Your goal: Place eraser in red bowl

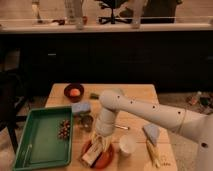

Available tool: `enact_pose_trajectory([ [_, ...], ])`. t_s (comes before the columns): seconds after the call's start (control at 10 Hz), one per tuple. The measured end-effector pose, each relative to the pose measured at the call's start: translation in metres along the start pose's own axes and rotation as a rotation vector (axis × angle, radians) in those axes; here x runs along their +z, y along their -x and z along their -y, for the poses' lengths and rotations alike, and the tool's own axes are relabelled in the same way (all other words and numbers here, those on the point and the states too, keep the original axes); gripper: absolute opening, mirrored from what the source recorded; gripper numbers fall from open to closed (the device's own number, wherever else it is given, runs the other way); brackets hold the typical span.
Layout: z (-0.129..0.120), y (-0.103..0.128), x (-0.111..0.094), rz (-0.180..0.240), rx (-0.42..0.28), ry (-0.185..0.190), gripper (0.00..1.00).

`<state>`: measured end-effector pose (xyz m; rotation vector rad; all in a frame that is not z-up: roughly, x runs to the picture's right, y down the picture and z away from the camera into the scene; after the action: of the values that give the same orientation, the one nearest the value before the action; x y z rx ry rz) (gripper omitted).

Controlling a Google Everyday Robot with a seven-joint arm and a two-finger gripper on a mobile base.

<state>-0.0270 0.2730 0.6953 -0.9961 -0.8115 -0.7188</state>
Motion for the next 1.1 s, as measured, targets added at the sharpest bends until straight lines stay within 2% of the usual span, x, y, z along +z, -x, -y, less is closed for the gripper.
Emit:
enact_pose_trajectory([
  [0.2, -0.0002, -0.0005, 0.0002, 0.001, -0.001, 0.000, 0.02],
  [0.3, -0.0003, -0.0006, 0.0001, 0.001, -0.001, 0.000, 0.09],
  [0.5, -0.0001, -0.0005, 0.0002, 0.001, -0.002, 0.000, 0.27],
  [0.7, 0.0000, -0.0005, 0.0003, 0.001, -0.002, 0.000, 0.49],
  [0.8, -0.0001, -0.0005, 0.0003, 0.001, -0.002, 0.000, 0.54],
  [0.9, -0.0001, -0.0006, 0.0004, 0.001, -0.002, 0.000, 0.76],
  [1.1, -0.0001, -0.0006, 0.0009, 0.002, -0.002, 0.001, 0.80],
])
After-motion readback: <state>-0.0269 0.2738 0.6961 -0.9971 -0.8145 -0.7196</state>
